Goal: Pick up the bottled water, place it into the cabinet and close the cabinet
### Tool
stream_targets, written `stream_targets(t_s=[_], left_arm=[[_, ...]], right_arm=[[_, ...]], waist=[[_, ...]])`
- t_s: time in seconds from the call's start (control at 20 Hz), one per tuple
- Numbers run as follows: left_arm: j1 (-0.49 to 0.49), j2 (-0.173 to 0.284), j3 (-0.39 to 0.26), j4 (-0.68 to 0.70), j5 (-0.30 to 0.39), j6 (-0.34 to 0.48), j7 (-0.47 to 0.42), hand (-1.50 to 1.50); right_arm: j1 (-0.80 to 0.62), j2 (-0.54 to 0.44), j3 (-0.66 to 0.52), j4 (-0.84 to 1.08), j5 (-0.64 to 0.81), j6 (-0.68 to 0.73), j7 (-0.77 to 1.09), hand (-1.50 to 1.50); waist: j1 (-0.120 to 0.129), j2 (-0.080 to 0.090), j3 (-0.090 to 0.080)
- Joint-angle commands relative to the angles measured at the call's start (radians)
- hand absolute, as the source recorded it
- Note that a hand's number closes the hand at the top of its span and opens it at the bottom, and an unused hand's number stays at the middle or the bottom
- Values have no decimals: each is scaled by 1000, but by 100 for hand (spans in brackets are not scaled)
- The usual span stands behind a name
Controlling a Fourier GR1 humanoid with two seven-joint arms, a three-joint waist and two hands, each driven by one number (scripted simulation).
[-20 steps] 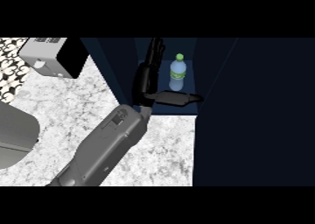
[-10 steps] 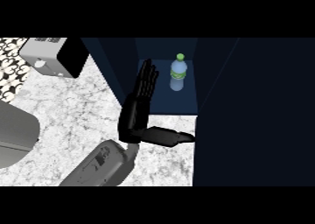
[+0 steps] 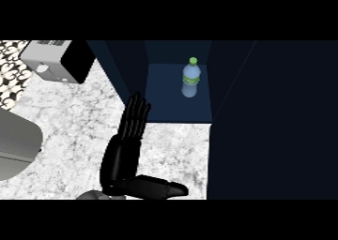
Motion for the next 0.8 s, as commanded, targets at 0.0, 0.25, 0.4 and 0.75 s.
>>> stream_targets(t_s=[0.0,0.25,0.4,0.75], left_arm=[[100,51,16,-73,-4,-21,-53,-150],[243,141,27,-187,21,-64,-77,-150],[241,159,44,-184,31,-77,-58,-150],[325,201,102,-226,59,-115,-115,-150]], right_arm=[[35,-33,71,-216,79,4,102,150],[18,-20,192,-239,139,-33,160,150],[-20,-7,292,-258,190,-46,196,150],[-85,35,481,-245,305,-100,270,150]], waist=[[-3,3,-1],[12,0,-3],[3,1,-4],[-12,-4,-6]])
